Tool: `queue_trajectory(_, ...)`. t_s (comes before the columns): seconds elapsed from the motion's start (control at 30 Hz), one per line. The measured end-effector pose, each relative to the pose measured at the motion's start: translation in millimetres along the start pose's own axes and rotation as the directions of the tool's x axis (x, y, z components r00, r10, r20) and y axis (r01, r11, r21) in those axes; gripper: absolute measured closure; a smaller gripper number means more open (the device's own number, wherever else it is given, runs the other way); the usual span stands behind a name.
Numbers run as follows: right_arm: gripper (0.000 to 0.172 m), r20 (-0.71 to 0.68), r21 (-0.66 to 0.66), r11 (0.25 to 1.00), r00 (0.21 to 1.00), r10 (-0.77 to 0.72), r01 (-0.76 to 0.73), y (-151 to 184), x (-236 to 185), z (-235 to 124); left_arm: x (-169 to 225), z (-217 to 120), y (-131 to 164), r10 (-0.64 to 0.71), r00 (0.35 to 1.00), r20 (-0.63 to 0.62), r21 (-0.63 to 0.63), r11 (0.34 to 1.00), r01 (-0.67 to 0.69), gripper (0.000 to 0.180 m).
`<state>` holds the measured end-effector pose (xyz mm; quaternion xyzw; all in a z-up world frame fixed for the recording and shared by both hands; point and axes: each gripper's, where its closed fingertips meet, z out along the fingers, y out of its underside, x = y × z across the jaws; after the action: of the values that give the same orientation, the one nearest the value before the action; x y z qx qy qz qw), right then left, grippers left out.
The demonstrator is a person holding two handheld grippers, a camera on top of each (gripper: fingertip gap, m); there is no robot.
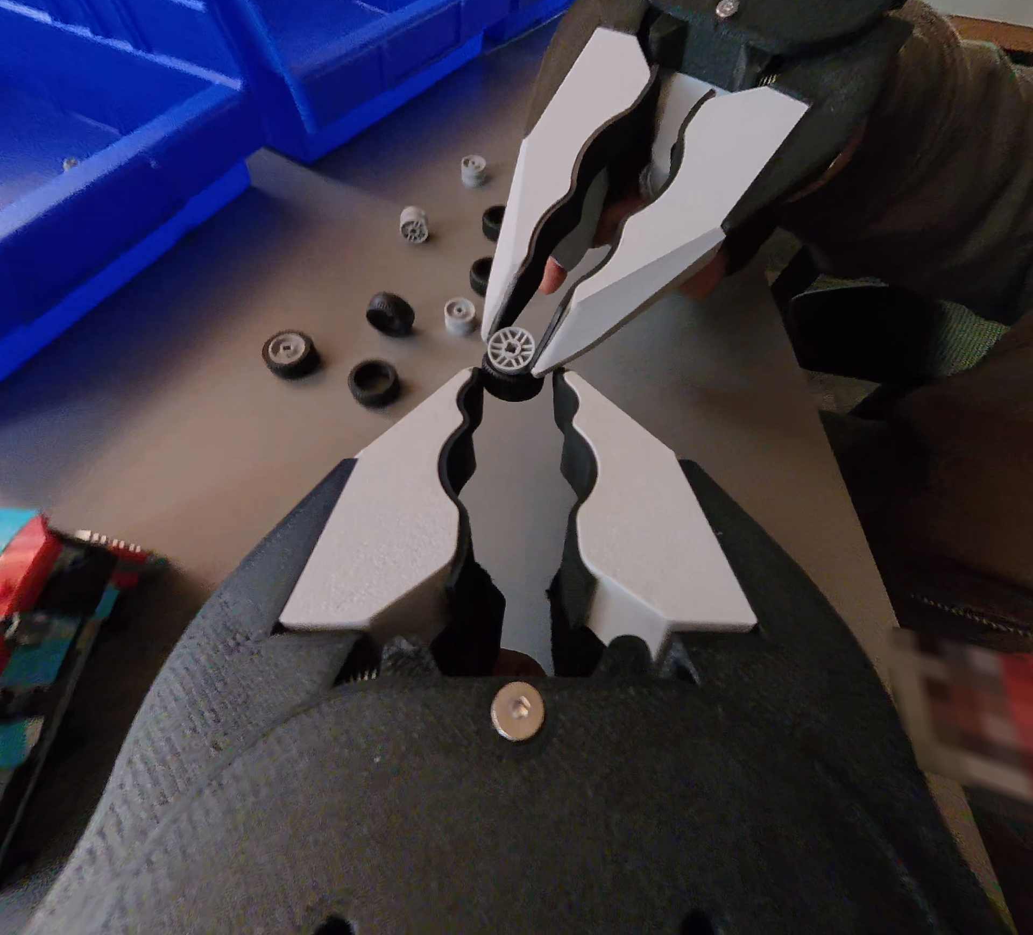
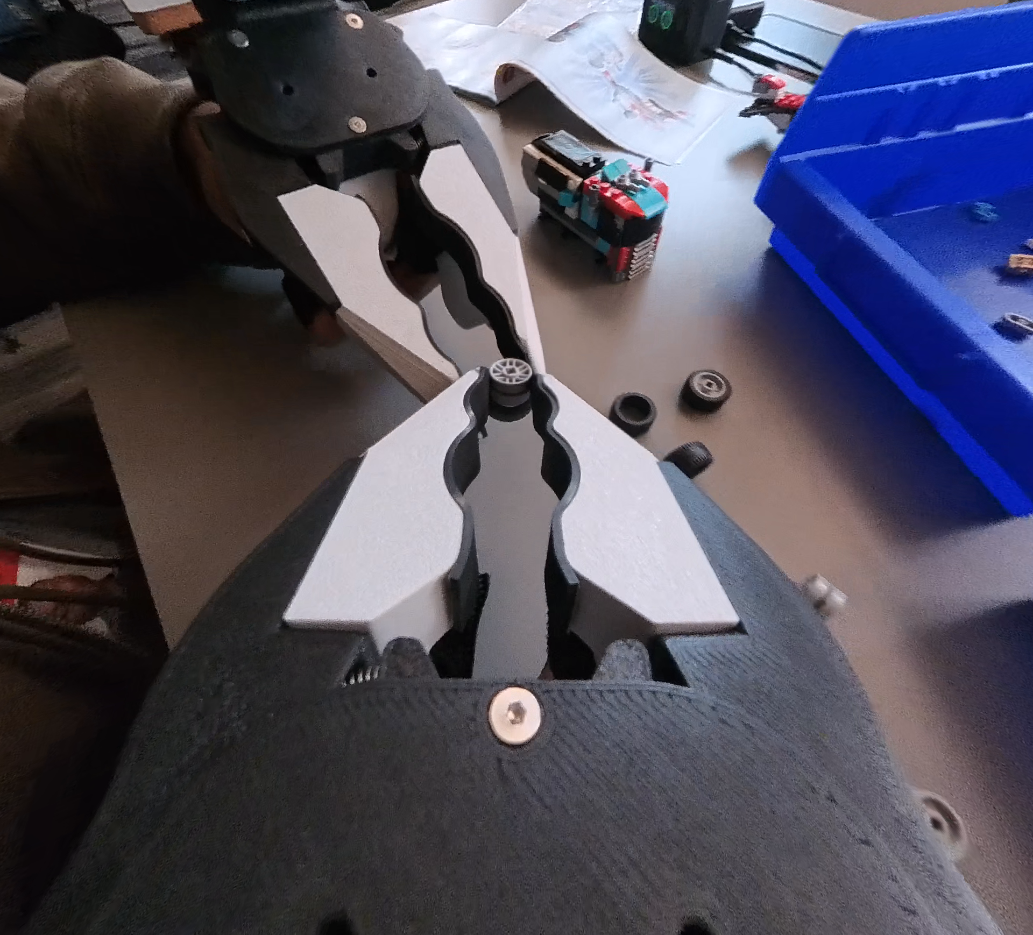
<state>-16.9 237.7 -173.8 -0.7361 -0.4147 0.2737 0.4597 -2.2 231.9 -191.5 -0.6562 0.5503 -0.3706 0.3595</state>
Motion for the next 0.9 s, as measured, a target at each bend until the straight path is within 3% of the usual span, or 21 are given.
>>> queue_trajectory(0.27, 0.157, -0.066, 0.092, 0.994, 0.995, 0.070, -0.064, 8.1, 32.9, -44.7, -7.0, 36.4, -15.3, 0.045, 0.998, 0.036, -0.034, 0.998, -0.043, 0.159)
queue_trajectory(0.5, 0.157, -0.152, 0.086, 0.993, 0.984, 0.098, -0.086, 27.7, 65.5, -72.2, -27.2, 70.0, -23.3, 0.018, 0.995, 0.101, -0.118, 0.993, -0.006, 0.159)
queue_trajectory(0.9, 0.157, -0.158, 0.068, 0.991, 0.980, 0.122, -0.113, 37.5, 78.9, -85.3, -36.7, 95.1, -15.1, 0.025, 0.991, 0.133, -0.305, 0.952, 0.017, 0.157)
